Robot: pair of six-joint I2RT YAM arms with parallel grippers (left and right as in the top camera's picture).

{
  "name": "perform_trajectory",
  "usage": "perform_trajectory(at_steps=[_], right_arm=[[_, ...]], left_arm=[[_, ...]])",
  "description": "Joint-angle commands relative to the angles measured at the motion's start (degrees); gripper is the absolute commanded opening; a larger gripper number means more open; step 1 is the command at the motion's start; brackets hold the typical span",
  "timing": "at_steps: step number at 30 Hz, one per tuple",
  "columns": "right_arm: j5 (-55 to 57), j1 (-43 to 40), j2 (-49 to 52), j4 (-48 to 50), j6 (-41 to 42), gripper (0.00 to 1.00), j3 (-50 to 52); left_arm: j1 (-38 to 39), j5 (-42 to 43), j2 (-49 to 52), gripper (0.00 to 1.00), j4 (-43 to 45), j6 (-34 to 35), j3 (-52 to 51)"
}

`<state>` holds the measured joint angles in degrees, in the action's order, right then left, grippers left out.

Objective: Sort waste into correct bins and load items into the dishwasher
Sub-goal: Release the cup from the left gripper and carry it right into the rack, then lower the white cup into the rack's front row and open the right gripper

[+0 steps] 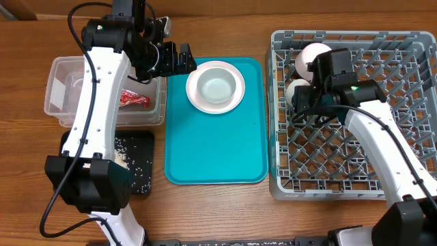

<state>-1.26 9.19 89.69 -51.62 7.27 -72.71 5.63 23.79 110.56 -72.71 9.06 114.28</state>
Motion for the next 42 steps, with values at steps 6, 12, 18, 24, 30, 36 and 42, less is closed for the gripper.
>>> perform_trajectory(at_steps=[6,12,18,24,30,36,42], right_arm=[[-0.1,0.2,0.0,0.3,0.3,0.67,0.0],[-0.3,0.2,0.0,0.2,0.3,0.81,0.0],[-0.3,0.2,0.0,0.1,0.3,0.82,0.0],[-0.3,0.2,0.0,1.7,0.3,0.78,0.0],[-0.2,0.2,0.0,8.7,0.3,0.47,0.0],[4.0,0.1,0.3,13.9,0.3,0.24,0.0],[5.1,0.1,4.4,16.2,0.7,0.24,0.0]], left_arm=[[0.4,-0.5,-0.3,1.0,-0.1,0.0,0.6],[0.4,-0.5,-0.3,1.0,-0.1,0.0,0.6],[0.4,-0.5,-0.3,0.99,-0.1,0.0,0.6],[0.4,-0.5,-0.3,1.0,-0.1,0.0,0.6],[0.4,-0.5,-0.3,1.0,-0.1,0.0,0.6],[0.4,-0.5,-0.3,1.0,-0.1,0.0,0.6],[0.4,-0.5,-0.3,1.0,-0.1,-0.1,0.6]])
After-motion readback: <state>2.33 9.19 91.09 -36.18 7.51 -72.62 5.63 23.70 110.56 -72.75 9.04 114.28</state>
